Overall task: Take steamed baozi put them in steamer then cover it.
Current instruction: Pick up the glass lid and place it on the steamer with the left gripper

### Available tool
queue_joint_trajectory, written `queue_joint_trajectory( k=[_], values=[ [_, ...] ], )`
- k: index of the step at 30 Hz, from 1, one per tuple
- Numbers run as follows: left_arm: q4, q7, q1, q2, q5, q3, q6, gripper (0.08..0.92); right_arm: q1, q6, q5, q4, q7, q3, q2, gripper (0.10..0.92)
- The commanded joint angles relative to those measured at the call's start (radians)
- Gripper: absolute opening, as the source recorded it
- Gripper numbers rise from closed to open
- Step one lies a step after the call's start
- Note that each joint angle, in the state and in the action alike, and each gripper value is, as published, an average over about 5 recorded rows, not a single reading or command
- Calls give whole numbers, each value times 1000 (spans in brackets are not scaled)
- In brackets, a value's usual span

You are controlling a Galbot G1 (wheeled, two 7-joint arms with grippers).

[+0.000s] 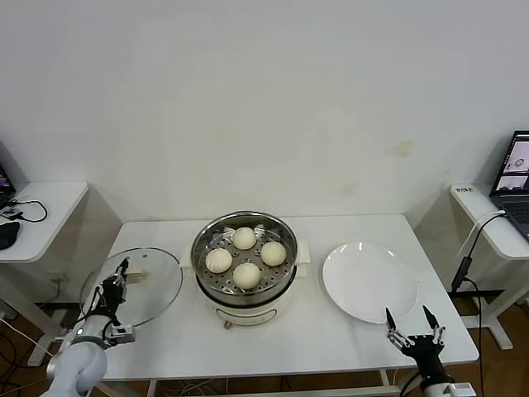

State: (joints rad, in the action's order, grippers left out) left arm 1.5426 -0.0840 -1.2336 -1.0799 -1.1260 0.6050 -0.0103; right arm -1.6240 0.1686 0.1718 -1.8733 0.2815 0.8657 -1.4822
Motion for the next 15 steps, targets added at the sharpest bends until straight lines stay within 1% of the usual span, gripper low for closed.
queue_joint_trajectory(
  k=[1, 5, 8, 12, 15],
  values=[
    [352, 105, -148, 29, 27, 150, -125, 140, -1, 3, 1, -6, 0, -11, 11, 823],
    [409, 157, -152, 59, 44, 187, -150, 140, -2, 5, 1, -11, 2, -12, 18, 823],
    [450, 192, -148, 79, 62, 182, -169, 140, -1, 6, -1, -13, 2, -13, 19, 823],
    [501, 230, -134, 111, 160, 108, -202, 140, -2, 8, -12, -18, 1, -22, 14, 823],
    [527, 232, -105, 134, 221, 16, -226, 140, -4, 9, -26, -25, -4, -29, 9, 823]
  ],
)
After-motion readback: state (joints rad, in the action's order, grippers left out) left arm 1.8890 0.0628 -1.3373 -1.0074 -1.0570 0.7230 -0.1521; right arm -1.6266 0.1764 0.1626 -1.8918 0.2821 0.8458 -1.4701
